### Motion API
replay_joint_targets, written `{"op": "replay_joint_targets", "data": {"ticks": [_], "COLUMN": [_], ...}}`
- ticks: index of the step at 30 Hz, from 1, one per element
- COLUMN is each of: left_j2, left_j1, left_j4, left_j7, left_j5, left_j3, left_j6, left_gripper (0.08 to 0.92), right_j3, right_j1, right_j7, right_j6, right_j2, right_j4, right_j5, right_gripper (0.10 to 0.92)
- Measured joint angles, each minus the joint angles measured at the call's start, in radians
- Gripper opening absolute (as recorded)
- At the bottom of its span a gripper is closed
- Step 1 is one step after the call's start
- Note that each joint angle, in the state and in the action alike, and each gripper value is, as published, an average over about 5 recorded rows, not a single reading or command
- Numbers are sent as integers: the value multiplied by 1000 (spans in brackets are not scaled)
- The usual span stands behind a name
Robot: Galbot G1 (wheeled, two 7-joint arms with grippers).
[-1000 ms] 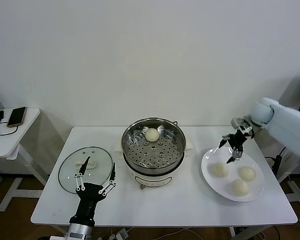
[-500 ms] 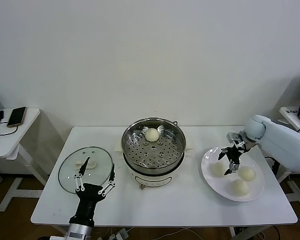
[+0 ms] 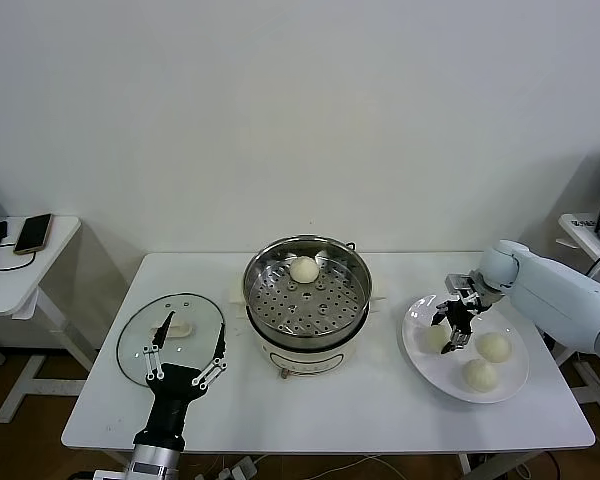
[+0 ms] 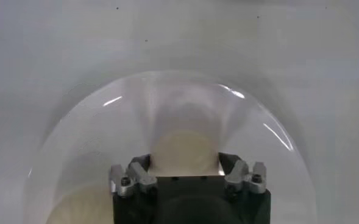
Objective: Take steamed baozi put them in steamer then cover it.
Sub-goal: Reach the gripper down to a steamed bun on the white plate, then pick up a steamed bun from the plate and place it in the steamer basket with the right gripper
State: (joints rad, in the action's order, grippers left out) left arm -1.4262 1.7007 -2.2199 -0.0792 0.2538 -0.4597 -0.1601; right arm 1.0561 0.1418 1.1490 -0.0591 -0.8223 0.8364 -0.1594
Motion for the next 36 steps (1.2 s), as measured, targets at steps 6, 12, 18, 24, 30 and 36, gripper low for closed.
{"op": "replay_joint_targets", "data": {"ticks": [6,12,18,24,30,36], "left_j2": [5,10,14,16,16,14], "left_j1": [-8,-17,-20,-20,-22,-19], "left_j4": [-1,-4,-6,-7,-7,-7], "left_j7": [0,0,0,0,0,-1], "left_j5": [-3,-7,-7,-7,-7,-7], "left_j3": [4,10,17,26,28,26], "left_j6": [4,8,11,14,12,8], "left_gripper": [823,823,823,823,823,823], "right_j3": [41,126,219,282,329,364], "right_j1": [85,253,439,556,592,570], "right_j7": [36,111,175,198,169,109], "right_j6": [4,23,59,107,162,216], "right_j2": [11,-16,-89,-197,-323,-443], "right_j4": [54,115,173,213,220,200], "right_j5": [-10,-72,-171,-274,-358,-412], "right_gripper": [651,652,650,645,645,638]}}
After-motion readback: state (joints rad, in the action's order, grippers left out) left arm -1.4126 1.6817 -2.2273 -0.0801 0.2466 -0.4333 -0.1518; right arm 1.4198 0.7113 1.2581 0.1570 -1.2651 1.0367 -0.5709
